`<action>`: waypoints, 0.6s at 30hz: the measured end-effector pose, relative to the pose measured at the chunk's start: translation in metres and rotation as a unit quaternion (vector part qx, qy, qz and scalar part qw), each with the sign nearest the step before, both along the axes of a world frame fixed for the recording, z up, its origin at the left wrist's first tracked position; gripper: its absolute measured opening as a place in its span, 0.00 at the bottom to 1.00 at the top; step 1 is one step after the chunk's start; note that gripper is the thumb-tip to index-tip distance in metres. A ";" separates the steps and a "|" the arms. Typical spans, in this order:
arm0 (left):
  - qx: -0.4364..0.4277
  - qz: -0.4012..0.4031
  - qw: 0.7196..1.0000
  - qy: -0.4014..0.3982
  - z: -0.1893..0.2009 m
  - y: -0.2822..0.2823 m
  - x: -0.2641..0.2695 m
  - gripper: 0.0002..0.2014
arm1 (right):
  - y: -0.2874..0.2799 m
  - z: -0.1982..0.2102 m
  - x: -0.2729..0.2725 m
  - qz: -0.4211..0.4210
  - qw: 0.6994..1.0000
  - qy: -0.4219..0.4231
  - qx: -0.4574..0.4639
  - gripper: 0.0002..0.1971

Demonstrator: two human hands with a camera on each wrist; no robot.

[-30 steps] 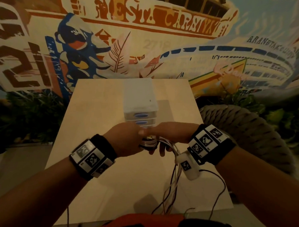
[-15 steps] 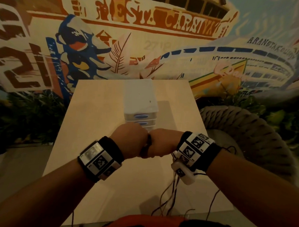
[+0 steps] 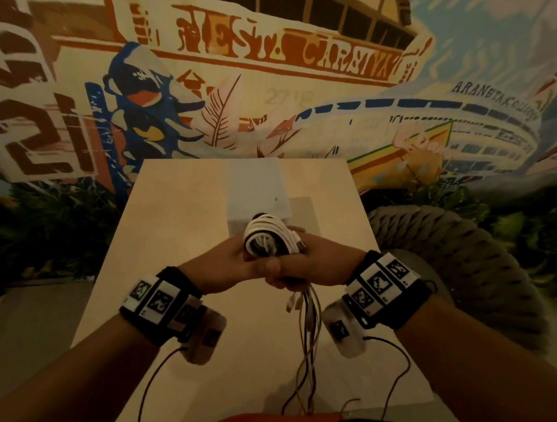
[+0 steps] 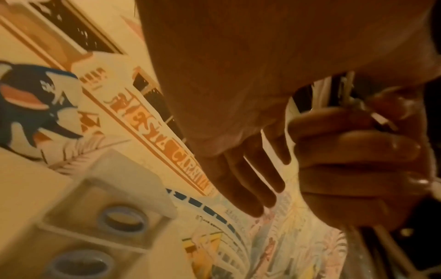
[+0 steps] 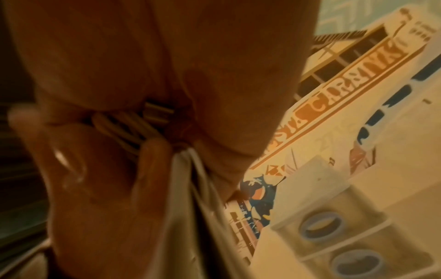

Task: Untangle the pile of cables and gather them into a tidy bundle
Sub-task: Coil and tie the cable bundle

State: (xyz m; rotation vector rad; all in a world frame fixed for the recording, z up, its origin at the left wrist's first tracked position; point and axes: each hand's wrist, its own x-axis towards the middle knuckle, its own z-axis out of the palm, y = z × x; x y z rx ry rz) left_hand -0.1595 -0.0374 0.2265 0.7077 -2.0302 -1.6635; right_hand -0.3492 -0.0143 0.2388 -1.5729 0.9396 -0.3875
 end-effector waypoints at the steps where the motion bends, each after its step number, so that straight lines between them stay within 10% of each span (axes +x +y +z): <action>1: -0.014 0.011 1.000 0.020 0.004 0.004 -0.005 0.10 | 0.001 0.002 0.003 0.013 1.000 0.009 -0.012 0.11; 7: -0.054 0.079 0.992 0.087 0.012 0.006 -0.016 0.12 | 0.004 0.011 0.005 0.012 0.999 -0.002 -0.036 0.01; 18: -0.023 0.186 0.973 0.133 0.004 -0.016 0.005 0.17 | 0.016 -0.037 -0.010 -0.084 0.995 0.004 0.061 0.16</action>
